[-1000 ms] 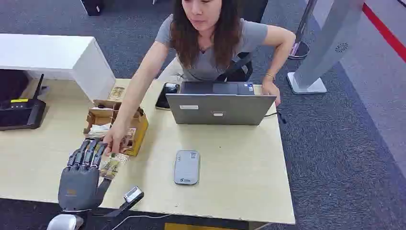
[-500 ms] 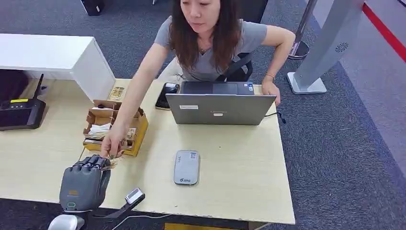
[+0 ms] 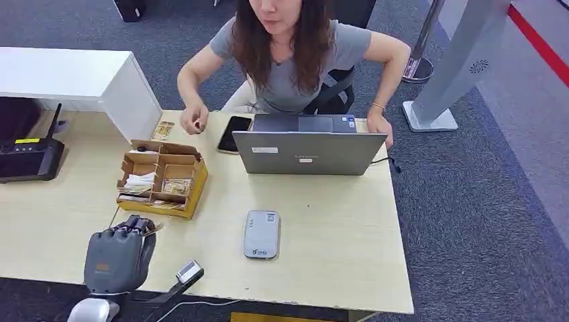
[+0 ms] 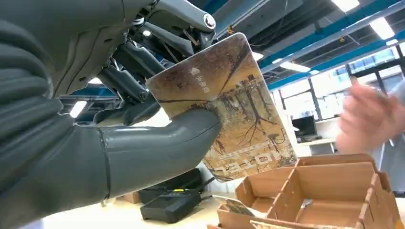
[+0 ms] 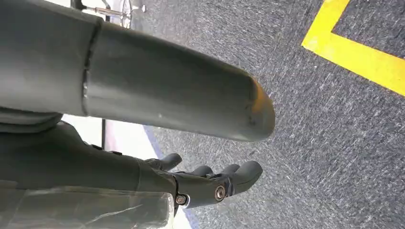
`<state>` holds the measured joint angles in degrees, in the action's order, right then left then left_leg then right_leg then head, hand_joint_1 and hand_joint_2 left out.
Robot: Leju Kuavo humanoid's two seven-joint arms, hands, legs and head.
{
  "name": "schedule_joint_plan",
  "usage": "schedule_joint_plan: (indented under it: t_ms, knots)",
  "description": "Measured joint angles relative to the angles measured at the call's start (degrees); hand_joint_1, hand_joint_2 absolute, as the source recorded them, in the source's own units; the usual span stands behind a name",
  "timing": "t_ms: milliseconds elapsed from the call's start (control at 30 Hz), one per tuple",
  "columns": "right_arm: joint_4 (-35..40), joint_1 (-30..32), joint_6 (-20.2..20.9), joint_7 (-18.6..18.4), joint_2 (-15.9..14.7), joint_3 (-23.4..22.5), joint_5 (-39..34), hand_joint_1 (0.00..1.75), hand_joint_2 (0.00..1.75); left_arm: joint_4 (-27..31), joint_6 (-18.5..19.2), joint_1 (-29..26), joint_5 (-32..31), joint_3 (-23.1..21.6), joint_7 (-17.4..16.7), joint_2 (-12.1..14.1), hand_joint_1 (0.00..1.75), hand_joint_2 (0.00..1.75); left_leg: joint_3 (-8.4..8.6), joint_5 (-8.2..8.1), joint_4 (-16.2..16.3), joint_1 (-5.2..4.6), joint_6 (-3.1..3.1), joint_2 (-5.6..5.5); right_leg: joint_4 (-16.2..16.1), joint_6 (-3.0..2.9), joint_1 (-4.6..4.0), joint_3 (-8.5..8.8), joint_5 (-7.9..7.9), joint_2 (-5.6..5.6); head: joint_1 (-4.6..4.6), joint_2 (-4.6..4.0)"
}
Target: Pass the card to the sensor for recognition and then transmit it.
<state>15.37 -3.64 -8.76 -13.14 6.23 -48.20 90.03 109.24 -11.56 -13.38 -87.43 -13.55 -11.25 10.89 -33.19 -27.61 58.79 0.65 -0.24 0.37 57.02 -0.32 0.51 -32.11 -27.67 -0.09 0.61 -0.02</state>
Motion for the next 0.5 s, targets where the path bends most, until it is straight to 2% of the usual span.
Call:
schedule_joint_plan:
  t_ms: [67,167,233,400,500]
  knots:
    - [0.0,-0.01,0.02,0.02,0.0,0.42,0.0,0.0,0.0,-0.04,0.0,0.87,0.0,-0.7,-1.75,0.78,1.75,1.75,0.0,0.0,0.0,0.0,0.0,0.0,0.0,0.0,0.0,0.01,0.0,0.0,0.02,0.0]
    - [0.0,-0.01,0.02,0.02,0.0,0.83,0.0,0.0,0.0,-0.33,0.0,1.81,0.0,-1.14,-2.42,1.2,1.75,1.75,0.0,0.0,0.0,0.01,0.0,0.0,0.0,0.0,0.0,0.0,0.0,0.0,0.0,0.0]
    - [0.0,-0.01,0.07,0.0,0.0,1.03,0.0,0.0,0.0,-0.61,0.11,2.63,0.0,-1.7,-4.57,2.01,1.75,1.75,0.0,0.01,0.0,0.01,-0.01,0.0,0.0,0.0,0.0,0.0,0.0,0.0,0.02,0.0]
    - [0.0,-0.09,0.13,0.13,-0.02,2.47,0.0,0.0,0.0,-3.24,0.81,7.29,0.0,-6.61,-15.17,8.09,1.75,1.75,0.01,0.03,0.0,0.02,-0.01,-0.02,0.01,0.0,-0.01,0.0,0.0,-0.02,0.02,0.0]
    - [0.0,-0.1,0.09,0.57,-0.02,3.13,0.0,0.0,0.0,-5.53,0.74,9.76,0.0,-10.04,-17.26,10.62,1.75,1.75,0.01,0.04,0.0,0.02,-0.02,0.01,0.02,-0.01,-0.01,0.0,0.01,0.0,0.0,0.0]
